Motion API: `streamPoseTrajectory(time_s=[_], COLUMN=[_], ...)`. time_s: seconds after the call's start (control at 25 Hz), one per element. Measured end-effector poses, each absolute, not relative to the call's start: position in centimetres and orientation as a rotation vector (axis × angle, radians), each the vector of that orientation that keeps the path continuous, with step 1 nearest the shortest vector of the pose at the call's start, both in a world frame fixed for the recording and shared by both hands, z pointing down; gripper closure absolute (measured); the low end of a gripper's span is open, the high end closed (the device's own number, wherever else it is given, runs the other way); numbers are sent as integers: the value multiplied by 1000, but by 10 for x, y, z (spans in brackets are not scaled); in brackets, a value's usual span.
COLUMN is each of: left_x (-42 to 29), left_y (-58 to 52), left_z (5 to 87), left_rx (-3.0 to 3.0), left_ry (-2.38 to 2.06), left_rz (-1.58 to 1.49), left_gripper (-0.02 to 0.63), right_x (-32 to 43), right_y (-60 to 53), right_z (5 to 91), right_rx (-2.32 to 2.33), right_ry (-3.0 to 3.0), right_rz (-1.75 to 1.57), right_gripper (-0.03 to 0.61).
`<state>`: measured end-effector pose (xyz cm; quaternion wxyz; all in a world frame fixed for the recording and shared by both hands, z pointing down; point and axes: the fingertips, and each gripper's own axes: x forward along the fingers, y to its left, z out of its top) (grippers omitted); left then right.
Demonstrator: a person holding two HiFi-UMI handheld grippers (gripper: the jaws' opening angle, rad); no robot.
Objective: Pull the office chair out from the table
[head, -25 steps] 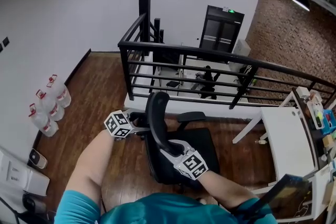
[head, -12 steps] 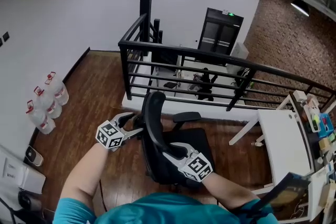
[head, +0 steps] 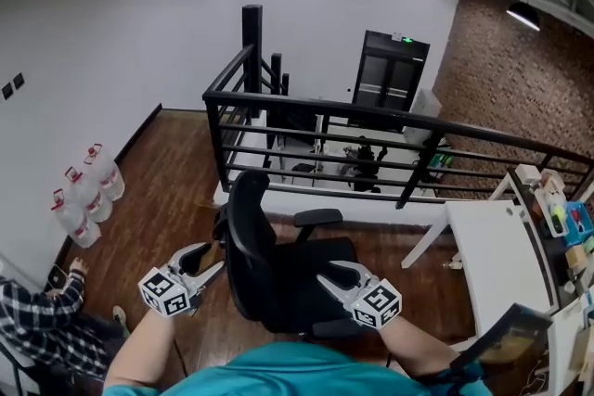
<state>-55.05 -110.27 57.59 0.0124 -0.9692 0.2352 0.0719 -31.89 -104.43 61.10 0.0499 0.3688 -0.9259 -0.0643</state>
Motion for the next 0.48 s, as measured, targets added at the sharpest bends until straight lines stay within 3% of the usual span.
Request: streamPoseTrajectory(time_s=[0.28, 0.48], left_x=[-471, -390], left_y=[-995, -936], left_z=[524, 527], left_rx=[-2913, -2901], left_ry=[851, 955], left_rz=[353, 411], left_gripper=[493, 540], right_x=[-203, -125], right_y=[-982, -941], right_z=[601, 614], right_rx=[1098, 1050], right_ry=[-2851, -2859], right_rz=[-182, -188], right_gripper=[452, 574])
